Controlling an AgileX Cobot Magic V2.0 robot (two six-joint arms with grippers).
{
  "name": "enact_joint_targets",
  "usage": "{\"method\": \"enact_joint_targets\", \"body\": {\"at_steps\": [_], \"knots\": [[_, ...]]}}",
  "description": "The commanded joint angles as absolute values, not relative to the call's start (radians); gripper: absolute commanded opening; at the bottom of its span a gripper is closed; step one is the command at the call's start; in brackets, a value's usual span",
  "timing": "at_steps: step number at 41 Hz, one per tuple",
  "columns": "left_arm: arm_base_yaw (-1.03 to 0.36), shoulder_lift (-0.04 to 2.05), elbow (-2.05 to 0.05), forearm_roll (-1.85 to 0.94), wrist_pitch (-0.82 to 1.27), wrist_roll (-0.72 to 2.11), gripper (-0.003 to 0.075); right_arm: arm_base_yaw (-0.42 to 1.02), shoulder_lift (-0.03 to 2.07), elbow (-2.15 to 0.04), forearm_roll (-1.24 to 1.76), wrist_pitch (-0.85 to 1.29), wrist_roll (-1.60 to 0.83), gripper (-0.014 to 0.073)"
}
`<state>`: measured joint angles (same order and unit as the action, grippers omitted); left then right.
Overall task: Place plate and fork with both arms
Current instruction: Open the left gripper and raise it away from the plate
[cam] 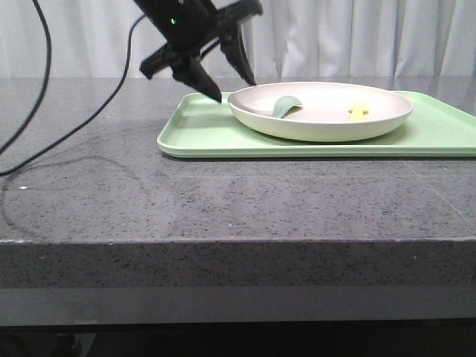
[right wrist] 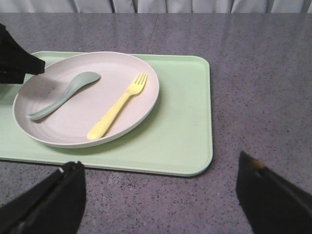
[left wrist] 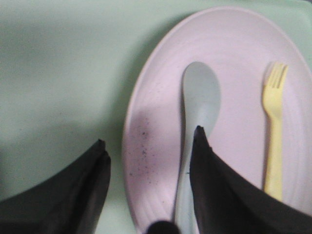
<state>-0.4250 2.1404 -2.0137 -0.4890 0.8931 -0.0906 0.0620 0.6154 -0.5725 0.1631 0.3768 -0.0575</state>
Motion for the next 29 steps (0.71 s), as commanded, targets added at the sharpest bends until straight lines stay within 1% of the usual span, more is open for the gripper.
{"method": "enact_joint_targets", "body": {"at_steps": [1, 4, 6, 9, 12, 13, 25, 29], "knots": [[-0.421, 2.023, -2.052, -0.517, 0.856, -0.043, 0.0376, 0.064, 0.617, -0.610, 0.157, 0.304, -0.058, 0.0645], [-0.421, 2.006, -2.064, -0.501, 0.878, -0.026, 0.0342, 0.064, 0.617, -0.610, 0.157, 0.304, -0.058, 0.0645], [-0.421, 1.999, -2.076, -0.480, 0.899, -0.026, 0.0289, 0.064, 0.617, -0.610, 0.157, 0.304, -0.058, 0.0645], [-0.421, 1.987, -2.095, -0.437, 0.949, -0.026, 0.0177, 0.064, 0.617, -0.610, 0.157, 0.304, -0.058, 0.0645], [-0.421, 1.975, -2.098, -0.398, 0.987, -0.026, 0.0020, 0.064, 0.617, -0.610, 0.157, 0.304, -0.058, 0.0645], [-0.421, 1.973, -2.098, -0.387, 0.998, -0.026, -0.0018, 0.064, 0.617, -0.610, 0.157, 0.304, -0.058, 0.0645], [-0.421, 1.930, -2.093, -0.257, 1.153, -0.025, -0.0018, 0.064, 0.617, -0.610, 0.157, 0.304, -0.058, 0.0645], [-0.421, 1.895, -2.024, -0.232, 1.135, -0.025, -0.0018, 0.064, 0.617, -0.610, 0.157, 0.304, -0.058, 0.0645]]}}
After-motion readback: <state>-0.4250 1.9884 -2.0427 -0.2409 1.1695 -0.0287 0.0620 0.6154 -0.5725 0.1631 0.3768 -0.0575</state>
